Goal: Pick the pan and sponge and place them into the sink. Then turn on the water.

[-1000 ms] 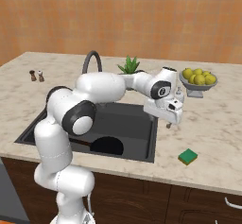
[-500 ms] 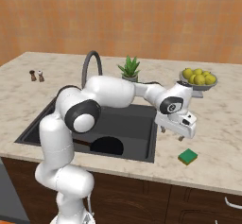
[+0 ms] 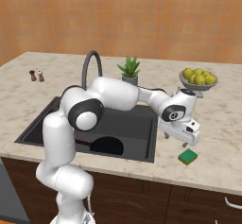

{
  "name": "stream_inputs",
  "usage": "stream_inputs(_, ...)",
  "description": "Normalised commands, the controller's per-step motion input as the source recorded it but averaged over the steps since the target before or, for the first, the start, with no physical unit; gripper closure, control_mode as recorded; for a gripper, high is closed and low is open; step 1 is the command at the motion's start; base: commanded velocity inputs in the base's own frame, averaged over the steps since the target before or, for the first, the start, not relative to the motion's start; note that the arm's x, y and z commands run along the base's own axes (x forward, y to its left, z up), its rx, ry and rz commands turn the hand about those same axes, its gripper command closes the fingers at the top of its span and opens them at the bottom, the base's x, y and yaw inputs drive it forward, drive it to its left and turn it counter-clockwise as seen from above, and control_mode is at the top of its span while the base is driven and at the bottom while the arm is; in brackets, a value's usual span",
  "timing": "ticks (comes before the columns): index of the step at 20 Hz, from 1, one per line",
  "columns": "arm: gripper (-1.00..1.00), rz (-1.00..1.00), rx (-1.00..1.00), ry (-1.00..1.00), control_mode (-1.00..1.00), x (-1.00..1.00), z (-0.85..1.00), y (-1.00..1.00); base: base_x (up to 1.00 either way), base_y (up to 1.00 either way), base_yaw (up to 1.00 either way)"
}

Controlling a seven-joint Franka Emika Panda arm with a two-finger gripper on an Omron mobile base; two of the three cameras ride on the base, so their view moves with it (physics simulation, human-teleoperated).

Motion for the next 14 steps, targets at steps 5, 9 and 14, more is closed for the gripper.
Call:
stream_inputs(5, -1.0, 0.0, -0.01, -0.02, -1.0, -0.19, -0.2, -0.41, 0.0, 0.0, 0.0)
stream_inputs(9, -1.0, 0.0, -0.01, -0.01, -1.0, -0.18, -0.25, -0.4, 0.0, 0.0, 0.0)
stream_inputs(14, -1.0, 0.0, -0.01, -0.02, -1.0, -0.07, -0.31, -0.29, 0.0, 0.0, 0.0)
